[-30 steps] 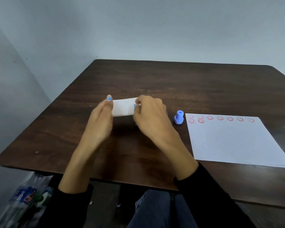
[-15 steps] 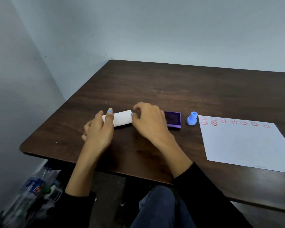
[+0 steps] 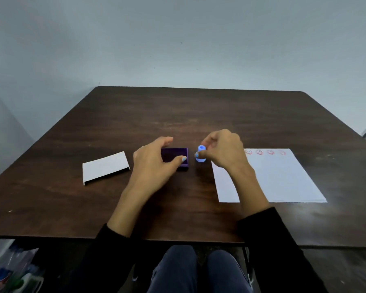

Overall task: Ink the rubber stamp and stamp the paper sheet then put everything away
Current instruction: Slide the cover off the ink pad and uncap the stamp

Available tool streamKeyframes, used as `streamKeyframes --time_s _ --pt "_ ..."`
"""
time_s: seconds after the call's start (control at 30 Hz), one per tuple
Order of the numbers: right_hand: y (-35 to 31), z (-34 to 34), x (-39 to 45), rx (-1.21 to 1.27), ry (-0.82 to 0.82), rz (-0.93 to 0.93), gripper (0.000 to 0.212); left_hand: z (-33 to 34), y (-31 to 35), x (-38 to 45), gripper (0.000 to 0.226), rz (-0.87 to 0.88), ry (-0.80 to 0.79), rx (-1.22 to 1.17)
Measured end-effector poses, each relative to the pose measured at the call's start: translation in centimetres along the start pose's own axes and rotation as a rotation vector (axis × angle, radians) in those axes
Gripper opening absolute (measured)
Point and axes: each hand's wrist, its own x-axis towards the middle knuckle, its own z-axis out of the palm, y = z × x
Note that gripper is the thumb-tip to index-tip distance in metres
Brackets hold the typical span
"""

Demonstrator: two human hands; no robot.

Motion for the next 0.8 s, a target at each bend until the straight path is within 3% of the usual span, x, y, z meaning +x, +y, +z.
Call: streamKeyframes --time_s 0.1,0.2,0.4,0.63,0.8 --pt "0.4 0.1 0.8 0.057 -0.021 -0.020 0.015 1.3 0.6 1.1 0.062 0.059 -0.050 0.097" --pt "0.3 -0.8 2.0 0.354 -0.015 -0.035 0.008 2.1 1.4 3.4 0.060 0.111 -0.061 0.177" --pt "0.0 0.0 3.2 0.936 -0.055 0.005 0.016 3.6 1.4 5.3 0.032 0.142 0.065 -0.115" --pt "0.1 1.2 3.5 1.139 -0.126 -0.013 0.017 4.1 0.5 5.2 0.026 0.139 0.141 -0.215" --pt "0.2 1.3 3.5 1.133 -0.082 -0.022 0.019 4.2 0.2 5.2 0.034 0.126 0.185 -0.183"
